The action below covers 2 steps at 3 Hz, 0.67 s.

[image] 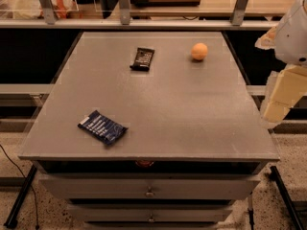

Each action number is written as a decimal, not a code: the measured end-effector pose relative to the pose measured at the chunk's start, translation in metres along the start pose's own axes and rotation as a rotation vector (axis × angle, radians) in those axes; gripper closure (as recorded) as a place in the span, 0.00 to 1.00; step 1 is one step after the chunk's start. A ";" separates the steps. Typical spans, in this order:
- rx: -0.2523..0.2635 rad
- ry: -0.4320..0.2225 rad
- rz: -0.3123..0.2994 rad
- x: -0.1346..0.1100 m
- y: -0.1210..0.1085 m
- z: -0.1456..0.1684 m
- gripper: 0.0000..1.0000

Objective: Move rxbar chocolate near rxbar blueberry

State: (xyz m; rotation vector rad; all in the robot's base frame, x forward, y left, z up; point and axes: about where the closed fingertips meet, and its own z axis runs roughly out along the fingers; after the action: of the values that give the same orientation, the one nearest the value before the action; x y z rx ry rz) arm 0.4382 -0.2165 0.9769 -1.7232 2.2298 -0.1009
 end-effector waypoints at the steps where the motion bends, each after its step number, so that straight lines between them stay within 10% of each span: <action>1: 0.000 0.000 0.000 0.000 0.000 0.000 0.00; 2: 0.027 -0.038 0.021 -0.003 -0.008 -0.002 0.00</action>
Offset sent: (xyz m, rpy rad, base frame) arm 0.0186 -0.0004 0.0065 0.0920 -0.0633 -0.0407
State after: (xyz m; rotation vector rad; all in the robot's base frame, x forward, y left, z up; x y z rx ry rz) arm 0.4453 -0.2159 0.9815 -1.6731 2.2087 -0.0921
